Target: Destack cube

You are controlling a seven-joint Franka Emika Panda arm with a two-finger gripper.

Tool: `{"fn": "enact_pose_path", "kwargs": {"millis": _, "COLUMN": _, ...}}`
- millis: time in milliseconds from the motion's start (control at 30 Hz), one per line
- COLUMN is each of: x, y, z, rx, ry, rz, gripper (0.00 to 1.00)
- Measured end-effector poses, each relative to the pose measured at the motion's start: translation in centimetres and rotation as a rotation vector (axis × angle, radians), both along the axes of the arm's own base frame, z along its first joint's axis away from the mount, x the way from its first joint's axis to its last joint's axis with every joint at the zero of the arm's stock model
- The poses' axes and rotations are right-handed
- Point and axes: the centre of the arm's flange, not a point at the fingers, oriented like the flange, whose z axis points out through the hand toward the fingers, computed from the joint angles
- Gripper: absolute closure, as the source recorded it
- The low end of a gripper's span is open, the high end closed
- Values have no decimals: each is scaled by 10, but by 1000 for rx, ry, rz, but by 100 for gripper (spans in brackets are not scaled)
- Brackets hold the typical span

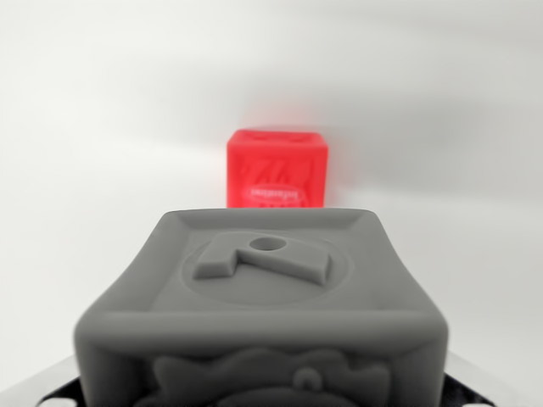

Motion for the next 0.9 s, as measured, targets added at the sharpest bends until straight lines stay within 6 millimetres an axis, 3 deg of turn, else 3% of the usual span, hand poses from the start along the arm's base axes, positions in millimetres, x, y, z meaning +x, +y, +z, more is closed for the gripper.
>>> {"fn": "enact_pose_path", "kwargs": {"millis": 900, "x": -29, "y": -41, "z": -6, "rx": -3, "ry": 10, "rz": 34, "gripper": 100}}
